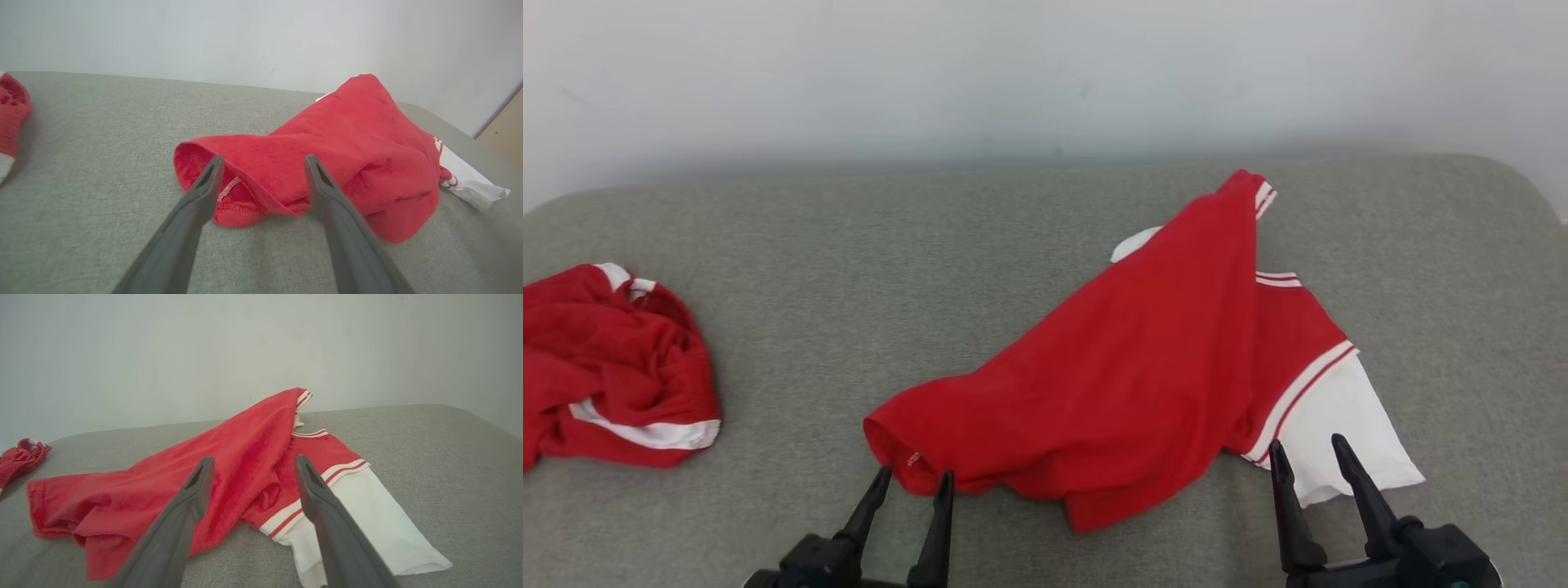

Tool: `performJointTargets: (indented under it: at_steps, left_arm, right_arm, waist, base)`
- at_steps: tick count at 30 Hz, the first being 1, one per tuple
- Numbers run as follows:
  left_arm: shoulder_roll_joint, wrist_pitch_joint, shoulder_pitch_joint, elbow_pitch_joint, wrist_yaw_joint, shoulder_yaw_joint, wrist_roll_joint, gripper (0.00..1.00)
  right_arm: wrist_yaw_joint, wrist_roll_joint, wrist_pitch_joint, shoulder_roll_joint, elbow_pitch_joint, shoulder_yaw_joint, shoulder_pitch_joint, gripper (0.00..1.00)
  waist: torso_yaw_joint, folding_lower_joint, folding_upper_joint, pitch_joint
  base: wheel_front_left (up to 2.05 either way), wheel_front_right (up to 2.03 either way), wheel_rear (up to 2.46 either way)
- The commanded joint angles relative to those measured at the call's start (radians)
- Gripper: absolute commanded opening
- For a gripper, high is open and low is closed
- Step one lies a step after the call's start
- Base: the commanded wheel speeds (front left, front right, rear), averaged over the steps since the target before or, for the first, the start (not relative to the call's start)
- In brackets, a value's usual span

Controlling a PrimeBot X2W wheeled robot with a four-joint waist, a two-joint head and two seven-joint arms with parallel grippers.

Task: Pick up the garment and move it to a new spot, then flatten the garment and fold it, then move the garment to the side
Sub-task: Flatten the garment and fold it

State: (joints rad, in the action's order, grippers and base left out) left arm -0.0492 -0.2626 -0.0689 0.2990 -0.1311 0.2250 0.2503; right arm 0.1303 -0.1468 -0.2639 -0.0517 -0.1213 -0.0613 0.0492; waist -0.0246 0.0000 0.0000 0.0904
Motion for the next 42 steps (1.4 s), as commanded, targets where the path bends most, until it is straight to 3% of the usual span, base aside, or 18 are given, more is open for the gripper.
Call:
performJointTargets:
  at_steps: [1, 12, 13, 14, 15, 16, 27, 35, 42]
  left_arm:
    - [-0.002, -0.004, -0.023, 0.016, 0.001, 0.0, 0.013, 1.0]
    - [-0.001, -0.004, -0.126, 0.211, 0.001, -0.029, 0.045, 1.0]
    - [-0.002, -0.004, -0.133, 0.23, 0.001, -0.03, 0.05, 0.85]
    - [-0.002, -0.004, -0.145, 0.24, 0.001, -0.031, 0.052, 0.59]
    - [-0.002, -0.004, -0.154, 0.248, 0.001, -0.033, 0.056, 0.16]
    - [-0.002, -0.004, -0.157, 0.246, 0.001, -0.035, 0.061, 0.0]
    - [-0.008, -0.004, -0.109, 0.009, 0.001, -0.05, 0.025, 0.0]
    - [-0.068, -0.004, 0.001, -0.166, 0.001, 0.007, 0.015, 0.0]
    - [-0.068, -0.004, 0.091, -0.244, 0.001, 0.048, 0.037, 0.0]
  right_arm:
    - [0.001, -0.01, 0.0, 0.002, -0.002, 0.0, -0.012, 1.0]
    - [0.001, -0.018, 0.0, 0.002, -0.001, -0.001, -0.048, 1.0]
    - [0.001, -0.018, 0.0, 0.002, 0.0, 0.0, -0.049, 1.0]
    - [0.001, -0.018, 0.0, 0.002, 0.001, 0.0, -0.05, 1.0]
    - [0.001, -0.019, 0.0, 0.002, 0.001, 0.001, -0.05, 1.0]
    - [0.001, -0.02, 0.0, 0.002, 0.003, 0.002, -0.049, 1.0]
    - [0.001, -0.039, 0.0, 0.002, 0.007, 0.003, -0.033, 1.0]
    - [0.001, -0.045, 0.0, 0.001, -0.004, 0.008, -0.008, 1.0]
    - [0.001, -0.043, 0.0, 0.002, -0.009, 0.019, 0.004, 1.0]
  waist:
    - [-0.028, 0.0, 0.0, 0.021]
    - [-0.09, 0.0, 0.0, 0.063]
    - [-0.091, 0.0, 0.0, 0.065]
    - [-0.091, 0.0, 0.0, 0.066]
    - [-0.091, 0.0, 0.0, 0.067]
    - [-0.089, 0.0, 0.0, 0.068]
    - [-0.015, 0.0, 0.0, 0.044]
    - [0.05, 0.0, 0.0, 0.011]
    - [0.081, 0.0, 0.0, 0.008]
  base:
    - [0.0, 0.0, 0.0]
    - [0.0, 0.0, 0.0]
    - [0.0, 0.0, 0.0]
    - [0.0, 0.0, 0.0]
    - [0.0, 0.0, 0.0]
    - [0.0, 0.0, 0.0]
    - [0.0, 0.0, 0.0]
    - [0.0, 0.0, 0.0]
    - [0.0, 0.0, 0.0]
